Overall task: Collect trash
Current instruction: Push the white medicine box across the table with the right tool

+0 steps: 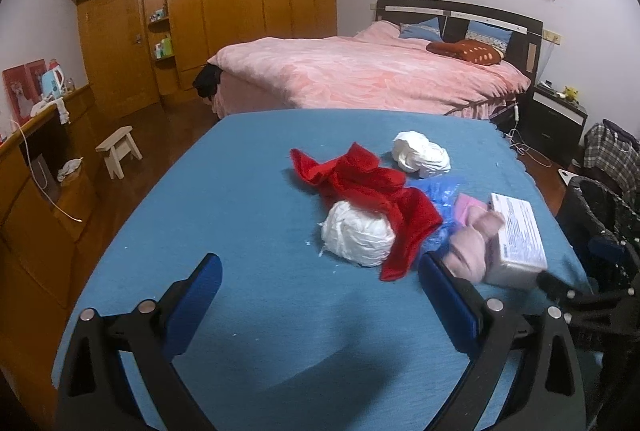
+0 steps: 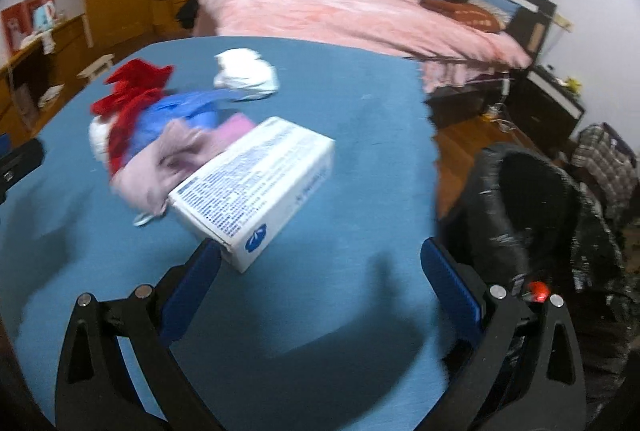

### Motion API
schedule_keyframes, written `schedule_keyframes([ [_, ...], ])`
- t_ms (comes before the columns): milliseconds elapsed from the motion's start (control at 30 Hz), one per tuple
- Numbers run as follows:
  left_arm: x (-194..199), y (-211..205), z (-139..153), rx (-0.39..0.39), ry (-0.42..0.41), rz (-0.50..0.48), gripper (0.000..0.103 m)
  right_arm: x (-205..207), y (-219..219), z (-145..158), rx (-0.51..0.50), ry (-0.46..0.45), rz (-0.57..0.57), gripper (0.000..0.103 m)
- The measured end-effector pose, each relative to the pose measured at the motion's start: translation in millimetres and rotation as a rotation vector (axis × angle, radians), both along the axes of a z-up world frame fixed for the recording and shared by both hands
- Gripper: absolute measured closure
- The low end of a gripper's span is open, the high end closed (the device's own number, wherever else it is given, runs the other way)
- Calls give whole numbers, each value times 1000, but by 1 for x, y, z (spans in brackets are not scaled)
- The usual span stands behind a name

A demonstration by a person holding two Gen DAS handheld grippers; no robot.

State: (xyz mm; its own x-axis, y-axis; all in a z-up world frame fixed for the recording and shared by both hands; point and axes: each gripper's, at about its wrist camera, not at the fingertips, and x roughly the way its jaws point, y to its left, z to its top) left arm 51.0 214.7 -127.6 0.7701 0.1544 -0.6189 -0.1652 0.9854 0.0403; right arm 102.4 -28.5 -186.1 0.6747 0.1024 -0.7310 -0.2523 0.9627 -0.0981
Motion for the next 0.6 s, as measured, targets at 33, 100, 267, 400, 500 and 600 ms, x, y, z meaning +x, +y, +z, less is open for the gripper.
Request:
schedule_keyframes([
  [33,0,-2,0,1,0,-3,6,1,-2,1,1,-7,-5,6],
  [100,1,-5,1,2,-3,-9,6,2,-7,7,45,-12,-4,6],
  [267,2,-6,2,2,-3,-7,6,5,8,8,71,-3,36,6],
  [400,2,-4,4,1,-6,-2,6,7,20,1,68,17,47,6],
  [500,3,-2,3,-4,-6,3,6,12,26,-3,78,36,46,6],
  [600,3,-2,2,-10,-5,5,6,16,32,-3,79,41,49,6],
])
